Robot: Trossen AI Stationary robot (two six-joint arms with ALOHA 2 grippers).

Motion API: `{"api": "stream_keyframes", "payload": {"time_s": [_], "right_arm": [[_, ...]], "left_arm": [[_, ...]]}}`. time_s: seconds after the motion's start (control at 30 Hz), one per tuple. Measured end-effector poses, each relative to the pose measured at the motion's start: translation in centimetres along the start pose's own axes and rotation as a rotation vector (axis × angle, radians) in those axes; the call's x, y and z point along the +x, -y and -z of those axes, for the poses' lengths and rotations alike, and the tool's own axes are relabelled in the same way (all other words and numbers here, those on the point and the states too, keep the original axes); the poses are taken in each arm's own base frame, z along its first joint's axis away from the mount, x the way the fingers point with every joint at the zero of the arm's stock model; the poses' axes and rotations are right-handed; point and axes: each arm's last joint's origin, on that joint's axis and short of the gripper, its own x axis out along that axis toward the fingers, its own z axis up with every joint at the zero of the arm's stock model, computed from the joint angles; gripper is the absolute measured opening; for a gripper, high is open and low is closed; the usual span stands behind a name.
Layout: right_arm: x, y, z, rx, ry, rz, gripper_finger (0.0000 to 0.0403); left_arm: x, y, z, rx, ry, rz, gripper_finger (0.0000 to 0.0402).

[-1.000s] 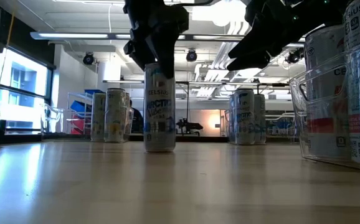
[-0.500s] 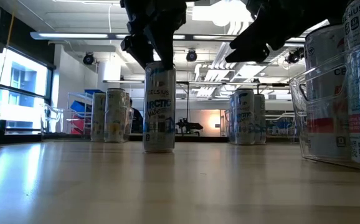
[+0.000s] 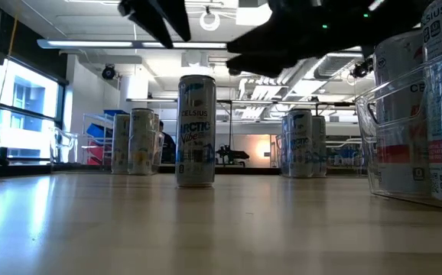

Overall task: Sort soda cans
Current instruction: Put the white-blue soda can into the top right transparent bin

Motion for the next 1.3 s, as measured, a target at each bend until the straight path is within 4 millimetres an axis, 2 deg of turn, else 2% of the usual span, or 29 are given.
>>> {"api": "stream_keyframes", "payload": {"time_s": [0.17, 0.27, 0.4, 0.5, 0.73, 1.2, 1.3], "right_arm": [[3.3, -0.1, -0.7, -0.03, -0.008, -0.002, 0.0309], [5.2, -0.2, -0.9, -0.042, -0.032, 0.002, 0.0309], [6.8, 0.2, -1.0, -0.034, -0.097, 0.033, 0.0309], [7.3, 0.7, -1.1, -0.031, -0.156, 0.062, 0.0309], [7.2, 0.9, -1.0, 0.0, -0.161, 0.079, 0.0309], [7.0, 1.3, -1.3, 0.049, -0.145, 0.134, 0.0309], [7.0, 1.3, -1.3, 0.052, -0.147, 0.129, 0.0309]], "left_arm": [[-0.1, 1.7, 4.8, -0.11, 0.09, -0.056, 0.0301], [1.1, 2.8, 7.8, -0.162, 0.133, -0.043, 0.0301], [3.0, 3.8, 10.3, -0.221, 0.207, 0.014, 0.0301], [3.9, 4.3, 11.6, -0.241, 0.268, 0.049, 0.03], [4.3, 4.4, 12.4, -0.326, 0.457, -0.008, 0.03], [3.2, 5.2, 13.3, -0.229, 0.451, 0.025, 0.03], [3.6, 5.1, 13.6, -0.197, 0.423, 0.009, 0.03]]}}
